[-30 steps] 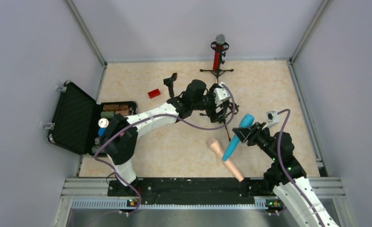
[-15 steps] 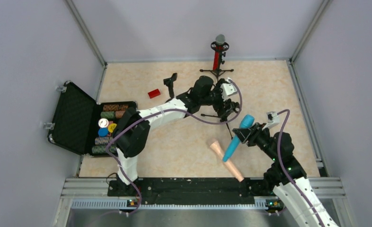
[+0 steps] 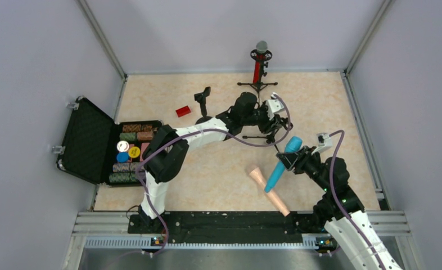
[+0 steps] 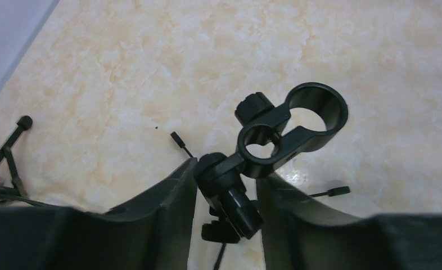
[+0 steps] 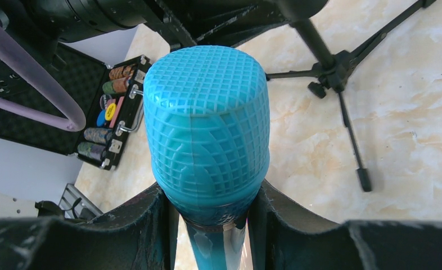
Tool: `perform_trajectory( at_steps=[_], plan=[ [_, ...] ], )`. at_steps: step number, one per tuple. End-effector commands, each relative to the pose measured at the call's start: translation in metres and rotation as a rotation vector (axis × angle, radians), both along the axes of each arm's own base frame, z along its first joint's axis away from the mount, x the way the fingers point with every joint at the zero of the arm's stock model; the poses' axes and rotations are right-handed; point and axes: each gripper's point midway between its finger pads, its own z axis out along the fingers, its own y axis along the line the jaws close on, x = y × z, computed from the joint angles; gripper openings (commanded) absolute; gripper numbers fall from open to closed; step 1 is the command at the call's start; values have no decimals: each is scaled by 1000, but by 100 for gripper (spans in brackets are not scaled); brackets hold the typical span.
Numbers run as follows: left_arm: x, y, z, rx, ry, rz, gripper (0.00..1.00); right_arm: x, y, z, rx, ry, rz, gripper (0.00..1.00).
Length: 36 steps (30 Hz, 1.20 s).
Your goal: Attach the microphones to the stand
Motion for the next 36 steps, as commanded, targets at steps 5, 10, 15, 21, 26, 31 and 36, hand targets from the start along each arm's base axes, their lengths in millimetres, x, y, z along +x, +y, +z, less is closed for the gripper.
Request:
perform_trajectory(
  at_steps=[5,10,15,21,26,31,36],
  plan=[
    [24,-10,51,-187,-85,109,0,0,0,35,27,-93,-2,0],
    [32,6,76,-257,-135,214,0,-1,-1,35,26,-96,-3,0],
    [37,32,100,-293,-170,340,0,-1,-1,37,27,-100,-3,0],
    [39,80,118,-310,-169,551,0,-1,-1,39,29,-106,-3,0],
    [29,114,121,-281,-146,668,0,0,-1,44,27,-122,-3,0],
    [11,143,120,-250,-113,745,0,3,0,51,16,-148,3,0],
    [-14,174,113,-232,-82,805,0,5,5,59,-8,-173,38,0]
  ],
)
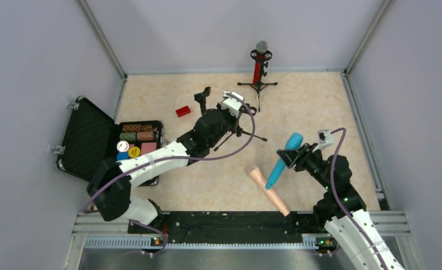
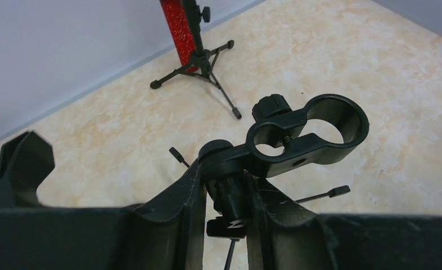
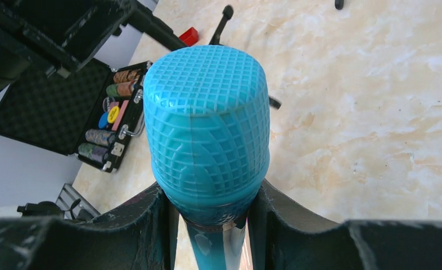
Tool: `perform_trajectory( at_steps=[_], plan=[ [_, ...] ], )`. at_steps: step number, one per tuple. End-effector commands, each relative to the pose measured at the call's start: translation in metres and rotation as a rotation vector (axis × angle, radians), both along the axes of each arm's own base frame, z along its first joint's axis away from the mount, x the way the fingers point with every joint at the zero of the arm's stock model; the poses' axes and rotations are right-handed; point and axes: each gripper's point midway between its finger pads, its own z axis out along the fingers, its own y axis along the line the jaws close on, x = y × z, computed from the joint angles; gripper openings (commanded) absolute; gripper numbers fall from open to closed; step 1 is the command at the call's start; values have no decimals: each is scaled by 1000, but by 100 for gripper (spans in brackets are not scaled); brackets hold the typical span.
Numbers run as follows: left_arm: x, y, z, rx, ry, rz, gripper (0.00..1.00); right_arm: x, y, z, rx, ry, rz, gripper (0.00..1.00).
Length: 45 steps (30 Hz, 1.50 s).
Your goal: Attach the microphones to the stand
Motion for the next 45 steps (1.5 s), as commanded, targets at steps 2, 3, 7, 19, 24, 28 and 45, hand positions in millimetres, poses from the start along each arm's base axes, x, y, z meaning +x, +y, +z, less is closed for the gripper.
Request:
perform_trajectory(
  at_steps=[2,3,7,19,24,28,45],
  plan=[
    [-21,41,20,-62,-3,114,0,4,8,48,-2,-149,53,0],
    [-26,47,17,-75,24,130,0,5,10,49,-7,-155,62,0],
    [-41,76,7,-77,75,209,0,7,17,55,-10,-184,99,0],
    [-59,146,-38,-50,124,455,0,16,40,75,37,-259,215,0],
    [-57,152,-60,-39,163,525,0,17,45,77,43,-262,244,0],
    [-57,151,-67,-50,182,537,13,18,45,78,41,-266,240,0],
    [-87,140,-74,-44,275,352,87,24,43,79,41,-280,213,0]
  ],
)
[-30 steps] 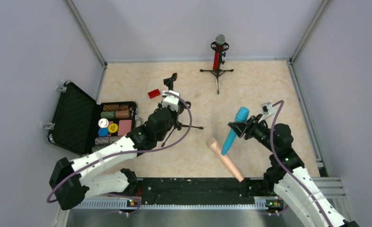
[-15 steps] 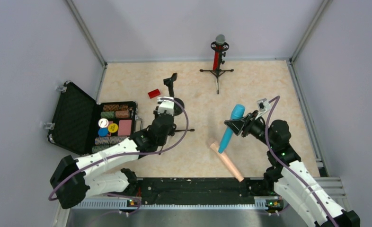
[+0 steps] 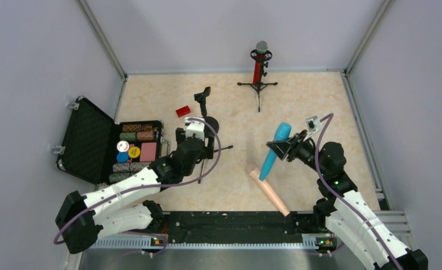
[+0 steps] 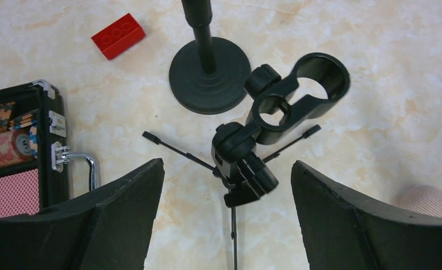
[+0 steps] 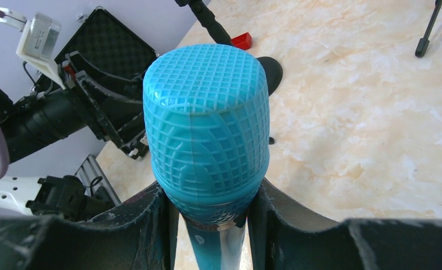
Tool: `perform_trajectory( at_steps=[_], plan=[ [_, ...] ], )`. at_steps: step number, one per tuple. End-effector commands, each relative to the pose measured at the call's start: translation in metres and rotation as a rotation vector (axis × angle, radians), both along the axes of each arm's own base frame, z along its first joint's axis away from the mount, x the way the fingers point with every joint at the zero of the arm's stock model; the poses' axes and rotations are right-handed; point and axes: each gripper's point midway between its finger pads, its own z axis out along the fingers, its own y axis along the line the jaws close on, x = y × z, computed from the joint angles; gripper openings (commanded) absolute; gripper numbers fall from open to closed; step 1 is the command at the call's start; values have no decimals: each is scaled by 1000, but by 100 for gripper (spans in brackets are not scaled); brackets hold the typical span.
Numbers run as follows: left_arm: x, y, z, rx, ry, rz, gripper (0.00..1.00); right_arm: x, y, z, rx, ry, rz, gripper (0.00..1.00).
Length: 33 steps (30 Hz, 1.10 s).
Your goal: Attach the microphones to the stand
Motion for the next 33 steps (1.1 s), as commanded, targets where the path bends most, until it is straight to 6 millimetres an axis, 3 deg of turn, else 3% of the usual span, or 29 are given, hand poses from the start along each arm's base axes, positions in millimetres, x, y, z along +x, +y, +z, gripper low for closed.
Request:
perform_trajectory(
  at_steps=[1,8,14,22,27,33],
  plan=[
    [-14,-13,19,-105,-17,-107,88,3,2,45,46,-132,1,0],
    [-35,-26,58,-253,-80,-249,98,7,4,55,48,-152,5,0],
    [-46,-33,84,-292,-72,-329,99,11,7,65,52,-175,11,0],
    [-57,-63,113,-274,42,-487,99,21,13,86,67,-221,27,0],
    [-55,-74,132,-315,72,-560,99,31,18,106,39,-282,45,0],
    [-42,-70,150,-399,94,-597,99,44,34,117,25,-300,117,0]
  ],
)
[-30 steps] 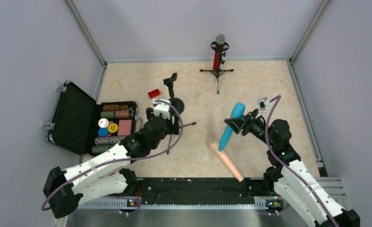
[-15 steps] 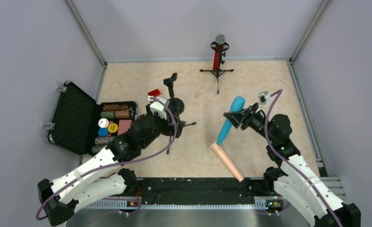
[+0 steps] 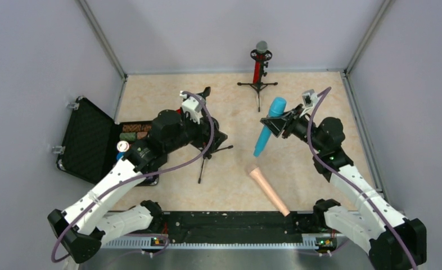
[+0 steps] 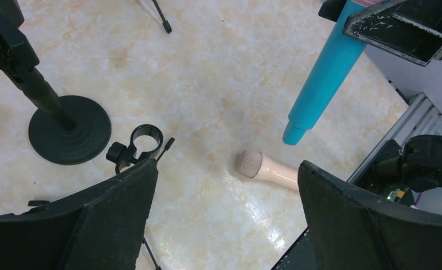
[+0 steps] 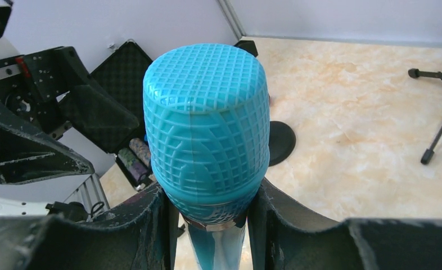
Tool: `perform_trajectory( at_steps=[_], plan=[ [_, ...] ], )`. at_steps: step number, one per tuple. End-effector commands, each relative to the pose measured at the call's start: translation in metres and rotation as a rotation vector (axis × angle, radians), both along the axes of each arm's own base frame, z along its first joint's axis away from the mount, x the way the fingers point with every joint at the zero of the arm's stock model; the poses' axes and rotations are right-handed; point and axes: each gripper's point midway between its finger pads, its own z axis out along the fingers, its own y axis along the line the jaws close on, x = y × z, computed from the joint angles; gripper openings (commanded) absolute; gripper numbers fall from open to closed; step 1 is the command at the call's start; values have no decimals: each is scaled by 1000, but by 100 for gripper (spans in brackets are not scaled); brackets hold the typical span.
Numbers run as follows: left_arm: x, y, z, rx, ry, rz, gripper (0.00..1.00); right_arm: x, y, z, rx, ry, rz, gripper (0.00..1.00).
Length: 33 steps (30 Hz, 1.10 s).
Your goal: Attach the microphones to the stand
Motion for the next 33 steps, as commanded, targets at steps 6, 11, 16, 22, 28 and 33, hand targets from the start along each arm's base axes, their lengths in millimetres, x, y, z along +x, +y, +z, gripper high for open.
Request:
perform_trajectory(
  at_steps=[6,11,16,22,28,33],
  plan=[
    [19,14,26,-194,105,-58,99,9,24,59,58,-169,112,0],
    [41,48,16,-298,179,16,99,14,36,72,77,-200,136,0],
    [58,78,-6,-279,198,146,99,22,55,77,77,-198,176,0],
    [70,107,-27,-189,143,285,99,29,74,98,92,-240,208,0],
    [93,155,-49,-176,135,528,99,33,94,122,124,-296,226,0],
    [98,179,-52,-193,158,588,98,40,118,123,113,-311,226,0]
  ],
)
